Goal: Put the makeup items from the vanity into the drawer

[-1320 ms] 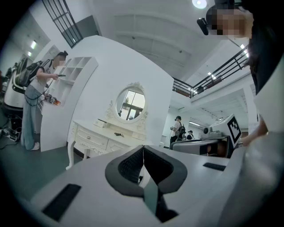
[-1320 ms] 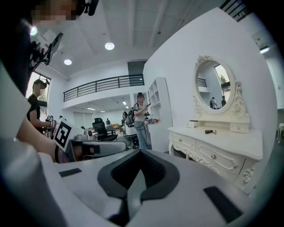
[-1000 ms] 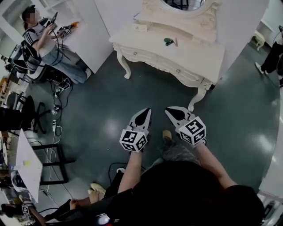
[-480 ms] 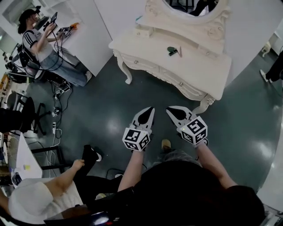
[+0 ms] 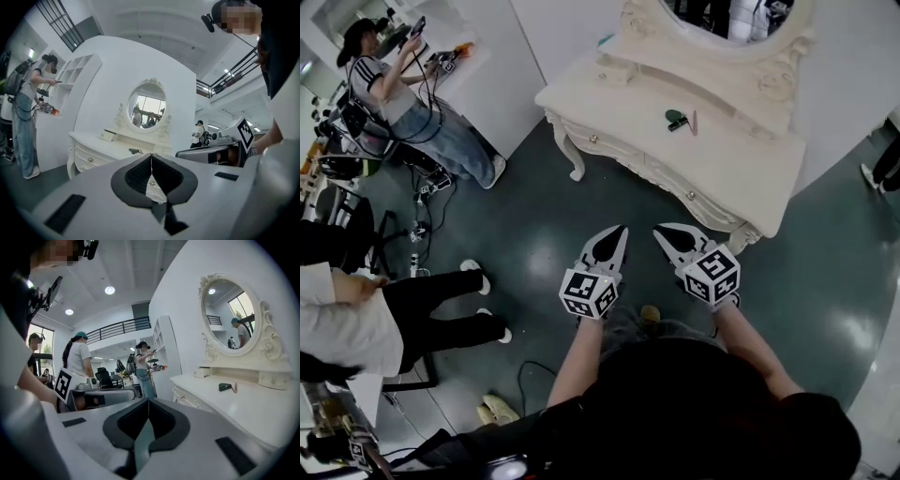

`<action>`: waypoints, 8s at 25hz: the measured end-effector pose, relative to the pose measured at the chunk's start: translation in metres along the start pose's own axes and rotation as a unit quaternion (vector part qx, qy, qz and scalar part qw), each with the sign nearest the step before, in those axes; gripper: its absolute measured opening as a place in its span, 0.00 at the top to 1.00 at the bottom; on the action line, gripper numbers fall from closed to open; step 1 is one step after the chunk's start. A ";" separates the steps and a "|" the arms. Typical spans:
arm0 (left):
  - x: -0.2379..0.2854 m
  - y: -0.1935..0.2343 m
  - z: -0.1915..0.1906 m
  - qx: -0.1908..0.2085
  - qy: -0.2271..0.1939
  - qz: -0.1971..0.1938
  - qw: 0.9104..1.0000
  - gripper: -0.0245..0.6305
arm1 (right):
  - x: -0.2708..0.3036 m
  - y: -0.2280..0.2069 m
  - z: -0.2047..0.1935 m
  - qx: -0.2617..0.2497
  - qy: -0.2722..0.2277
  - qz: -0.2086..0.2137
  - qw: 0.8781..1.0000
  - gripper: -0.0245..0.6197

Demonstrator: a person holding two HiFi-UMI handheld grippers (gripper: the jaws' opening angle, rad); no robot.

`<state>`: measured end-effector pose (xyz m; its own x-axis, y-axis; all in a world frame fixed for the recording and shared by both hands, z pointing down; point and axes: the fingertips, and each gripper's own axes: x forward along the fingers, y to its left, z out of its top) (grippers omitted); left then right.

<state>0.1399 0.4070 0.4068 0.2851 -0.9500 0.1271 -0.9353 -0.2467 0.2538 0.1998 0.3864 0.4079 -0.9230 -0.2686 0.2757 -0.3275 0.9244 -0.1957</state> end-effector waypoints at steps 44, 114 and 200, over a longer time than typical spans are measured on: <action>0.207 0.203 0.038 -0.024 0.093 -0.188 0.977 0.94 | 0.219 -0.153 0.047 0.100 0.031 -0.148 0.983 0.93; 0.400 0.300 0.078 0.008 0.201 -0.268 0.942 0.94 | 0.237 -0.385 0.021 0.101 0.270 -0.314 0.904 0.91; 0.411 0.434 0.109 -0.037 0.163 -0.222 0.961 0.94 | 0.495 -0.393 0.170 -0.042 0.241 -0.166 0.955 0.90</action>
<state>-0.1718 -0.1118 0.4646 0.7137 -0.6417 0.2808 -0.6927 -0.5871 0.4190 -0.1625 -0.1554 0.4615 -0.5634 -0.4136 0.7152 -0.5496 0.8339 0.0493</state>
